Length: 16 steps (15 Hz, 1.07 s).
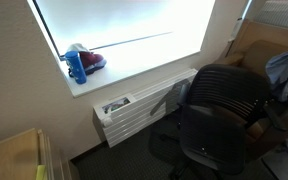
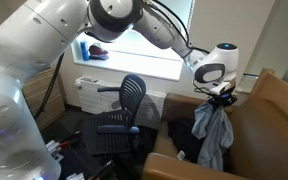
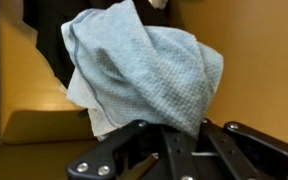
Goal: Move the grey cloth to the seat of the brown chair
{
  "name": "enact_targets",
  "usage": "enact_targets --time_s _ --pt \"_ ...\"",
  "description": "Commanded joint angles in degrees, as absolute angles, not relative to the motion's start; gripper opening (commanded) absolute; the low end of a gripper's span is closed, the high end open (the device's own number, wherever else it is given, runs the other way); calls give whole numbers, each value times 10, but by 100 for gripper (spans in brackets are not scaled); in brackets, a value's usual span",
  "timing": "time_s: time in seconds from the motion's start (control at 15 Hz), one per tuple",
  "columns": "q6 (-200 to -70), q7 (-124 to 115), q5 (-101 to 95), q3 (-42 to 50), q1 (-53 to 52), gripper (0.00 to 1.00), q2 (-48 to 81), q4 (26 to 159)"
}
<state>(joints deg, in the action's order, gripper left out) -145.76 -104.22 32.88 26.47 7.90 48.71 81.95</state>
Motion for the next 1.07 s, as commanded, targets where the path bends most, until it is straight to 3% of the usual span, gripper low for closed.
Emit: enact_targets --time_s 0.0,0.27,0.33,0.4,0.6,1.0 --pt "-1413 -1109 287 206 135 3 510 758" --pt "-1356 -1228 194 224 139 3 532 726" --pt "-1334 -1268 168 235 135 31 541 714" --pt "-1376 -1227 175 201 149 15 516 751" --pt "-1354 -1255 177 233 132 31 533 736" --pt "-1349 -1256 177 234 132 31 534 730"
